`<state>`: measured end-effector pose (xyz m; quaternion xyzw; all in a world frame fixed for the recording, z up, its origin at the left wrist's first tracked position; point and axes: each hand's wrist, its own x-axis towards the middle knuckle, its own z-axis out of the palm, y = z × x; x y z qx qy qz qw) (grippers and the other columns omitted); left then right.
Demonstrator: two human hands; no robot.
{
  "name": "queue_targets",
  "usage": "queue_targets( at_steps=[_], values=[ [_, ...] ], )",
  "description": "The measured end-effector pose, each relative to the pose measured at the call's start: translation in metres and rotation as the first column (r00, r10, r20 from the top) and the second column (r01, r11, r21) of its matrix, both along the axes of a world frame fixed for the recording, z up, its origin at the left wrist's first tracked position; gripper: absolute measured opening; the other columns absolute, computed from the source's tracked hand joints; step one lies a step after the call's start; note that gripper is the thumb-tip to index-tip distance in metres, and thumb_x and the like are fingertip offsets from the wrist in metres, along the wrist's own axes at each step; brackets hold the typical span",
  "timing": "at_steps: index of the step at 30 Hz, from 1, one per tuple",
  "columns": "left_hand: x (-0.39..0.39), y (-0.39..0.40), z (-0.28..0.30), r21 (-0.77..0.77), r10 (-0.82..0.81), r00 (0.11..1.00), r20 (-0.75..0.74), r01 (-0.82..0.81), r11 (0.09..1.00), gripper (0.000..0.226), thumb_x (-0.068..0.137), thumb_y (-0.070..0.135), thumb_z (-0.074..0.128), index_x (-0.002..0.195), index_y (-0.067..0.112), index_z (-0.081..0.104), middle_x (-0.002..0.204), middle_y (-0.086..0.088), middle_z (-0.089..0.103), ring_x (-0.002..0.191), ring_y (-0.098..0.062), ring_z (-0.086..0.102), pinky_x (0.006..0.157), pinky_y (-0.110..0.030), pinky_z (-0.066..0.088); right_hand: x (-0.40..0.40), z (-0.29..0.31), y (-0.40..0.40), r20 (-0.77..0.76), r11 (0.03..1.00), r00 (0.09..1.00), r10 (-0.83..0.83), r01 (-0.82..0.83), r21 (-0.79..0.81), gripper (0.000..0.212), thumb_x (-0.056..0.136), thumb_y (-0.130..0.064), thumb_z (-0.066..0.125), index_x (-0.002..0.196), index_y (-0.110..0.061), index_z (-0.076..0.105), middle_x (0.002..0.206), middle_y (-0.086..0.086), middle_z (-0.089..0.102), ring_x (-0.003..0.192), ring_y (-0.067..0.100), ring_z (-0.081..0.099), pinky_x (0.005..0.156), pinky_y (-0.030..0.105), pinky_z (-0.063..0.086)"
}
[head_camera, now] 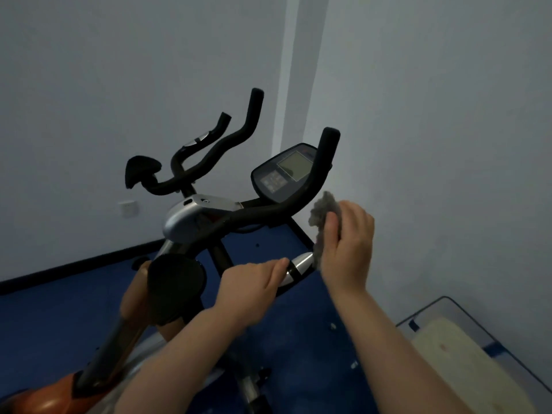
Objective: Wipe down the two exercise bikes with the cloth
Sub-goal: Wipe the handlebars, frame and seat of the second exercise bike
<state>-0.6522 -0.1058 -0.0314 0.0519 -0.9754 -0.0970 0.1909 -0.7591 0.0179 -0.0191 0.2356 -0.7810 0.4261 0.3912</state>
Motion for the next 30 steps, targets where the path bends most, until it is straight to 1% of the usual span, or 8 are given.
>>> queue_targets(
  at_steps=[4,9,13,19,22,26,28,30],
  values=[
    [-0.004,0.001,-0.009,-0.039,0.039,0.998,-0.044,-0.041,0.998,0.029,0.086,0.021,0.063,0.059,0.022,0.052,0.036,0.005,0.040,0.027,-0.018,0.039,0.046,-0.020,-0.004,0.010,0.006,-0.021,0.140,0.940,0.990,-0.031,0.077,-0.331,0.038,0.102,-0.029,0.035,0.105,-0.005,0.064,0.104,-0.002,0.060,0.098,0.010,0.052,0.084,0.008,0.039],
    [-0.005,0.003,-0.009,-0.047,0.010,1.000,0.020,-0.009,0.999,0.031,0.048,0.014,0.094,0.058,0.015,0.064,0.031,0.003,0.038,0.020,-0.017,0.032,0.041,-0.013,0.008,-0.003,0.034,-0.016,0.523,0.808,0.845,0.109,0.231,-0.541,0.040,0.103,-0.034,0.041,0.078,-0.017,0.068,0.074,-0.006,0.066,0.073,0.010,0.062,0.067,0.026,0.050],
    [-0.005,0.000,-0.013,-0.062,-0.021,0.999,0.028,0.023,0.998,0.033,0.044,0.014,0.095,0.063,0.012,0.068,0.031,0.002,0.037,0.020,-0.017,0.031,0.046,-0.013,0.000,0.015,0.023,-0.029,0.481,0.667,0.865,0.143,0.275,-0.692,0.036,0.104,-0.036,0.038,0.098,-0.018,0.068,0.093,-0.005,0.069,0.089,0.007,0.065,0.079,0.025,0.050],
    [-0.002,-0.006,-0.016,-0.197,-0.033,0.984,0.174,0.068,0.978,0.043,0.055,0.019,0.090,0.095,0.013,0.074,0.047,0.002,0.052,0.030,-0.016,0.044,0.042,-0.020,-0.002,0.014,0.012,-0.034,0.482,0.583,0.865,0.142,0.320,-0.747,0.035,0.104,-0.038,0.033,0.100,-0.023,0.064,0.099,-0.002,0.069,0.097,0.013,0.065,0.090,0.031,0.050],
    [-0.004,-0.010,-0.009,-0.127,-0.139,0.979,0.152,0.159,0.979,0.044,0.100,0.028,0.045,0.144,0.022,0.041,0.114,0.000,0.063,0.092,-0.021,0.064,0.060,-0.031,0.041,0.002,0.025,-0.024,0.528,0.429,0.775,0.347,0.370,-0.824,0.042,0.102,-0.041,0.038,0.085,-0.020,0.071,0.079,0.001,0.073,0.079,0.019,0.069,0.074,0.035,0.057],
    [-0.010,-0.019,0.005,0.457,-0.277,0.943,0.183,0.168,0.874,0.041,0.103,0.043,0.027,0.096,0.019,0.060,0.095,0.006,0.060,0.088,-0.015,0.056,0.080,-0.034,0.045,0.027,0.004,-0.041,0.485,0.536,0.848,0.213,0.314,-0.784,0.035,0.102,-0.046,0.032,0.100,-0.027,0.061,0.095,-0.003,0.069,0.088,0.000,0.066,0.081,0.021,0.053],
    [-0.009,-0.020,0.003,0.447,-0.276,0.954,0.120,0.197,0.873,0.035,0.102,0.043,0.029,0.097,0.027,0.059,0.094,0.011,0.057,0.087,-0.006,0.054,0.079,-0.029,0.043,0.034,-0.004,-0.044,0.468,0.595,0.864,0.185,0.280,-0.753,0.025,0.105,-0.036,0.030,0.106,-0.027,0.052,0.095,-0.011,0.061,0.079,-0.015,0.059,0.070,0.003,0.043],
    [-0.005,-0.018,-0.006,0.304,-0.218,0.974,0.065,0.188,0.934,0.039,0.102,0.046,0.024,0.098,0.027,0.058,0.088,0.010,0.059,0.081,-0.006,0.057,0.068,-0.026,0.040,0.027,-0.001,-0.038,0.489,0.629,0.849,0.200,0.272,-0.729,0.026,0.105,-0.037,0.029,0.109,-0.026,0.053,0.099,-0.007,0.062,0.084,-0.010,0.060,0.076,0.009,0.047]
  ],
)
